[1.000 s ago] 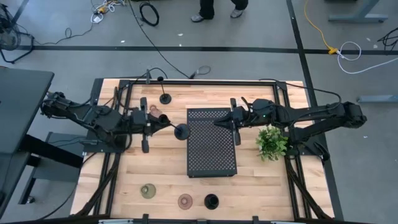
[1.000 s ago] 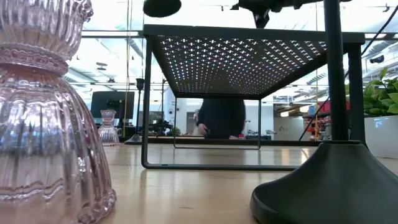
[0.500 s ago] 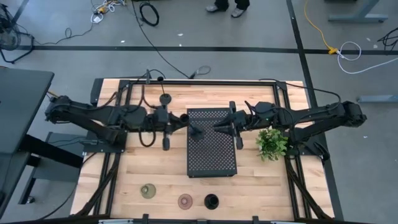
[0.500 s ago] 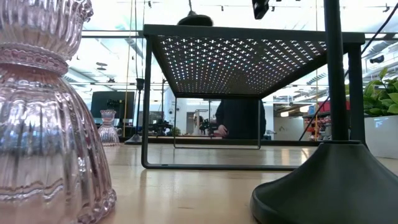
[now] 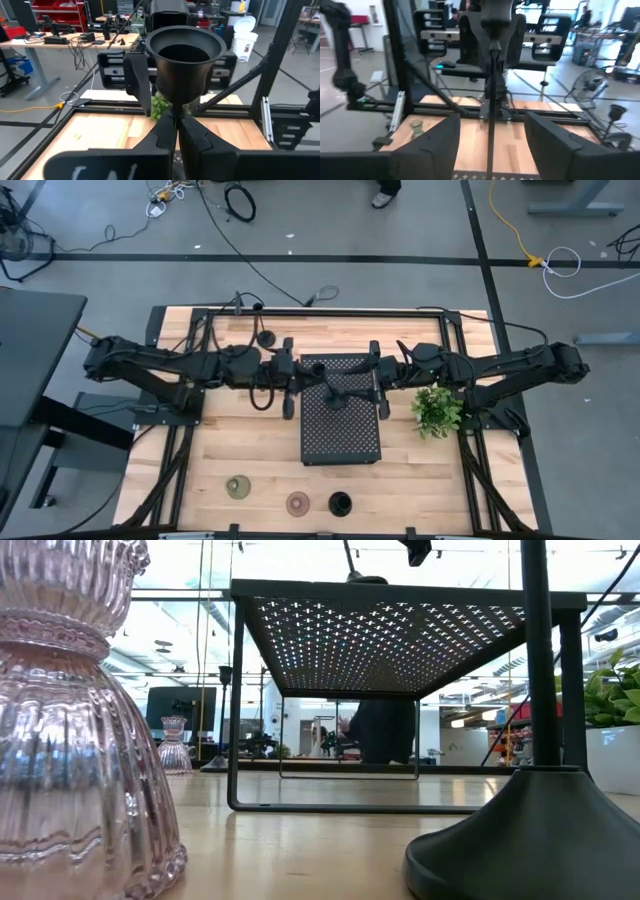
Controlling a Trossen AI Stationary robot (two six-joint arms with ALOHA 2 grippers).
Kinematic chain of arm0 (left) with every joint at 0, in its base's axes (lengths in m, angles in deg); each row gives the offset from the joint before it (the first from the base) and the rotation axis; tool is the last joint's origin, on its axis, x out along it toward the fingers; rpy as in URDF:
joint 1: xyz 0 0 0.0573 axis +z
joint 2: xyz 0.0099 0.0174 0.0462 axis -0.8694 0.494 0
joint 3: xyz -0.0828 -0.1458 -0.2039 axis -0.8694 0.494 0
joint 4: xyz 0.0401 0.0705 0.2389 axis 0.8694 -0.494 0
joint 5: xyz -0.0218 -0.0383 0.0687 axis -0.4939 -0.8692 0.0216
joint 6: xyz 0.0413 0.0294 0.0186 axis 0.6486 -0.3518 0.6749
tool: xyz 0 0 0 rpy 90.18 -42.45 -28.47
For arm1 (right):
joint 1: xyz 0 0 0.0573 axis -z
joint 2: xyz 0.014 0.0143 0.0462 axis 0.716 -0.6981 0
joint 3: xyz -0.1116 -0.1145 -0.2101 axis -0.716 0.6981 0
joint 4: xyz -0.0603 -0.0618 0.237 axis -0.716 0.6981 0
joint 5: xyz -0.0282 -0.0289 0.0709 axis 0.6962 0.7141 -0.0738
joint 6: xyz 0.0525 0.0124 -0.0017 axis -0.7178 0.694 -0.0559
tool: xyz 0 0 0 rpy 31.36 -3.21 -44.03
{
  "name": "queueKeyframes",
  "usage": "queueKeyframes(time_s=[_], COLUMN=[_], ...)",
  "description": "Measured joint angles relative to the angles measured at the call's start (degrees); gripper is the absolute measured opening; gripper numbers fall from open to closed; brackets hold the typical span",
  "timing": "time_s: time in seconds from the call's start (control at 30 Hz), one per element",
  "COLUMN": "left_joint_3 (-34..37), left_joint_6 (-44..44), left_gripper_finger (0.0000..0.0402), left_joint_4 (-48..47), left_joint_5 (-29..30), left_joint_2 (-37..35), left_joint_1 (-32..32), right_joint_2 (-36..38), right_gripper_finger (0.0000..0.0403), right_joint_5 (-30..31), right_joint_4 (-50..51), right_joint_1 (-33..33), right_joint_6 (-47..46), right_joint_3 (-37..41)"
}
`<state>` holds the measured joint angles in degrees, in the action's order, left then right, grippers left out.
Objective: Pick & Place candle stick holders
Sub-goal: Put the middle left black candle holder on the shelf
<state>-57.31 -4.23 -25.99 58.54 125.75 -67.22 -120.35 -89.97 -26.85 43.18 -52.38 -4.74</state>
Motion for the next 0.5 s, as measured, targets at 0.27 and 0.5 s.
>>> queueKeyframes(time_s=[0.27,0.5], left_joint_3=[0.00,0.00], left_joint_6=[0.20,0.09], left_gripper_finger=[0.0009,0.0010], left_joint_4=[3.70,4.00], left_joint_5=[-2.06,-2.27], left_joint_2=[1.82,1.75], left_joint_1=[0.69,0.92], right_joint_2=[-5.10,-8.63], right_gripper_finger=[0.0241,0.0232], right_joint_5=[1.22,2.53], right_joint_4=[-5.94,-12.02], right_joint_1=[0.02,0.34], right_joint_6=[0.02,0.00], right_joint_3=[0.00,0.00])
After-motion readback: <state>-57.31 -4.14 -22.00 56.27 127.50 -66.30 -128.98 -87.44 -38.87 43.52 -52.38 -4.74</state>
